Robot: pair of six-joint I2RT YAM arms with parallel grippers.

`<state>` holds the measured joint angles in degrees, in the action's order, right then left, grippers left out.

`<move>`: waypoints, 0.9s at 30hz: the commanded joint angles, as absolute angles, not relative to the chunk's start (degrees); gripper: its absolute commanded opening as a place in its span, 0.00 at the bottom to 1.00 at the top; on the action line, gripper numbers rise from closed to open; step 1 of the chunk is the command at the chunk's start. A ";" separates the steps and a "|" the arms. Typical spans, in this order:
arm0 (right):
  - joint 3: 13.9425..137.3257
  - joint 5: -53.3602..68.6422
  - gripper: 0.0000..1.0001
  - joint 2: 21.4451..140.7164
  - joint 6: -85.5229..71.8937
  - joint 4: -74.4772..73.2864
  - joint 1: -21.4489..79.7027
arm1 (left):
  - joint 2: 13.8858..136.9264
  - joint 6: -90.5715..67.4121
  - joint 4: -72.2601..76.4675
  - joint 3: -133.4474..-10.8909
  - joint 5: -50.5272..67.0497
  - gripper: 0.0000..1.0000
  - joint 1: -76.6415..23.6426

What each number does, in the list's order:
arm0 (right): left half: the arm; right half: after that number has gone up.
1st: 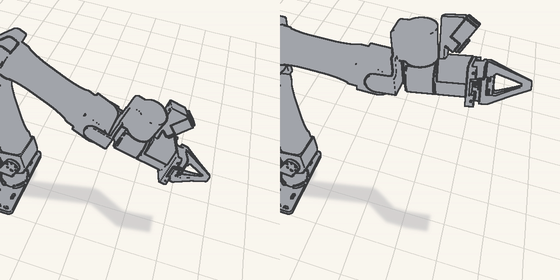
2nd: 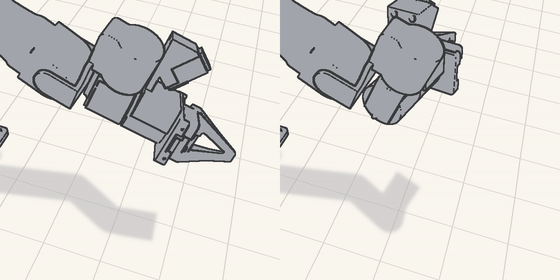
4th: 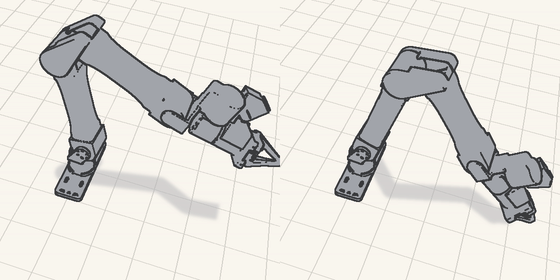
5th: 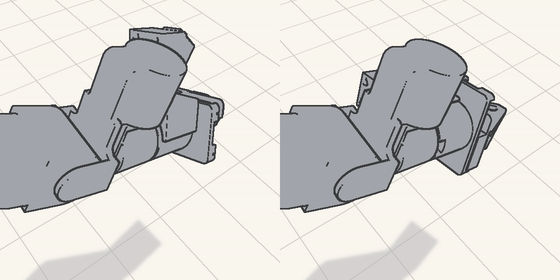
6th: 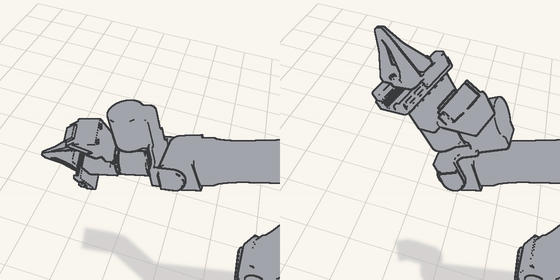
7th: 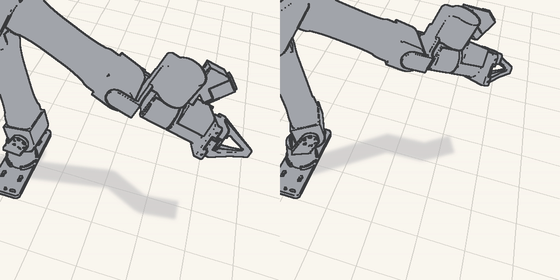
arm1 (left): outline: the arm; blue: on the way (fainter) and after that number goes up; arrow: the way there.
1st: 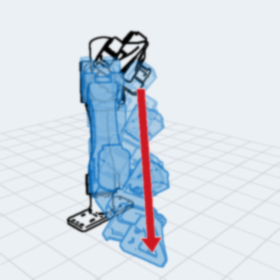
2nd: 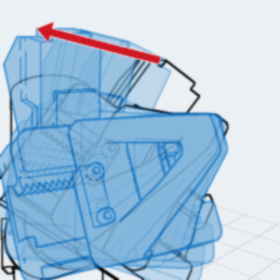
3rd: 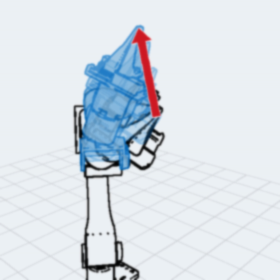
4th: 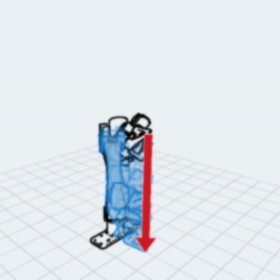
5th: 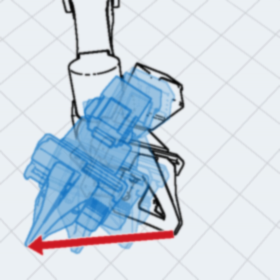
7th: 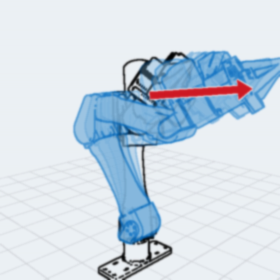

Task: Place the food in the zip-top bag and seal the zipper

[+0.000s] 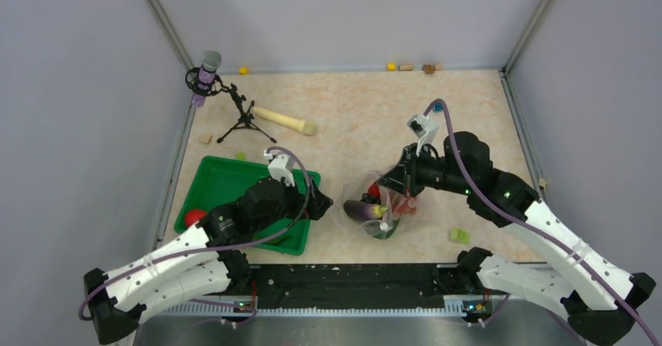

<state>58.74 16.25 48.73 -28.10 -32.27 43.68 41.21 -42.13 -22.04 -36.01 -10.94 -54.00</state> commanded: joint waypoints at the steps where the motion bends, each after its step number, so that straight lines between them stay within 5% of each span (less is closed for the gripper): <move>1: 58.69 13.21 0.00 47.24 -26.93 -27.86 43.33 | 38.99 -45.34 -22.52 -34.59 -8.56 0.93 -54.05; 9: 57.86 12.64 0.00 47.52 -26.96 -27.44 43.33 | 39.03 -47.92 -13.74 -29.19 -1.79 0.91 -54.05; 15: 57.79 13.18 0.00 47.79 -27.00 -27.26 43.33 | 44.44 -54.95 -10.65 -29.54 -7.76 0.65 -54.05; 27: 57.46 11.87 0.00 47.51 -26.61 -27.27 43.33 | 51.09 -59.58 -2.73 -28.48 -3.91 0.52 -54.05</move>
<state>56.97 12.71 48.62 -27.16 -31.31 43.68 49.08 -57.58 -8.45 -28.56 -5.06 -54.00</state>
